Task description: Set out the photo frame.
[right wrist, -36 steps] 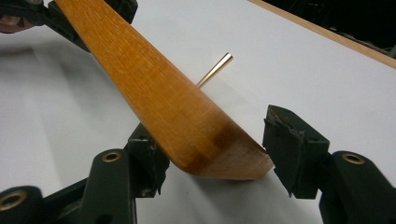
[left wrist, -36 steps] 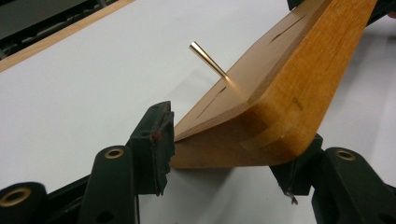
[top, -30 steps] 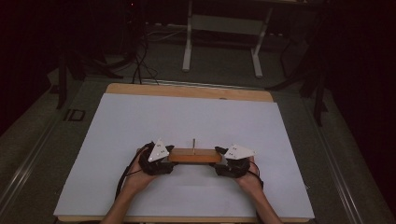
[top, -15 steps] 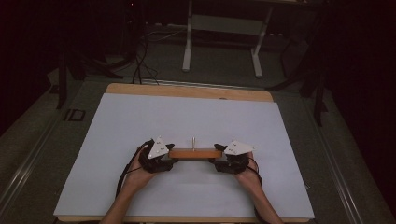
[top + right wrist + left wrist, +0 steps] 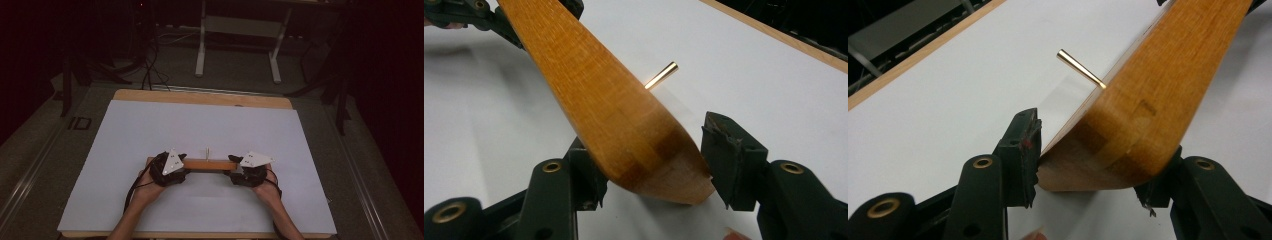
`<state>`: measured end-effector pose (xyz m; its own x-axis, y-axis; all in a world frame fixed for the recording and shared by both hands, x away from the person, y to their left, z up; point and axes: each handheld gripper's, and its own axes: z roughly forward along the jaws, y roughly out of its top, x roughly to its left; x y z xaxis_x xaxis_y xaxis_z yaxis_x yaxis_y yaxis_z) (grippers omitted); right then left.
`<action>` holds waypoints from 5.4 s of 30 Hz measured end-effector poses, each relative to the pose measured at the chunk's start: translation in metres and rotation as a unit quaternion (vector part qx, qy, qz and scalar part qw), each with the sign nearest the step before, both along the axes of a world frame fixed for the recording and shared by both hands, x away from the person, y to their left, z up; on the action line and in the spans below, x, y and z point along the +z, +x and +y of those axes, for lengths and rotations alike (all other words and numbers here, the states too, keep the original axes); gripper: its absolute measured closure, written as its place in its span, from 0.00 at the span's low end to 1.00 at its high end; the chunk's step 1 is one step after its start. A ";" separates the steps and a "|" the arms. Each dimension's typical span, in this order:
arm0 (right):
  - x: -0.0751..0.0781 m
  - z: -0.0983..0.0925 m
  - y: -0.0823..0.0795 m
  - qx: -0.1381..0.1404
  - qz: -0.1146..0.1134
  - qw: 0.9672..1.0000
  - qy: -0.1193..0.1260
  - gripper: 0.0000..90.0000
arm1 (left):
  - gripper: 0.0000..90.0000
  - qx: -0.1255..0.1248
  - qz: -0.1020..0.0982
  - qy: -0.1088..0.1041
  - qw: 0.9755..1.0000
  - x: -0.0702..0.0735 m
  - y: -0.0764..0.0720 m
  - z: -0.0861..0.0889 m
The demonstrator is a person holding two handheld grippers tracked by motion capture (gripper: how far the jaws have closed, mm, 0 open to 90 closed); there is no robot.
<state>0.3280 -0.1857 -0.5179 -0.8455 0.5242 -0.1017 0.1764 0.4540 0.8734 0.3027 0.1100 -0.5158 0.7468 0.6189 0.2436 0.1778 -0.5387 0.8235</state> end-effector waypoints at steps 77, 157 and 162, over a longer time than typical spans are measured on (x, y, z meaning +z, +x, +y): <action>0.024 -0.010 -0.003 0.023 0.033 0.998 0.058 0.57 | 0.70 -0.072 0.122 -0.088 0.986 0.021 0.007 0.025; 0.000 -0.007 0.023 0.011 0.123 0.985 0.124 0.52 | 0.54 -0.012 0.177 -0.149 0.973 -0.002 0.031 0.034; 0.000 -0.010 0.022 0.010 0.120 0.985 0.122 0.51 | 0.54 -0.007 0.175 -0.153 0.973 -0.001 0.030 0.039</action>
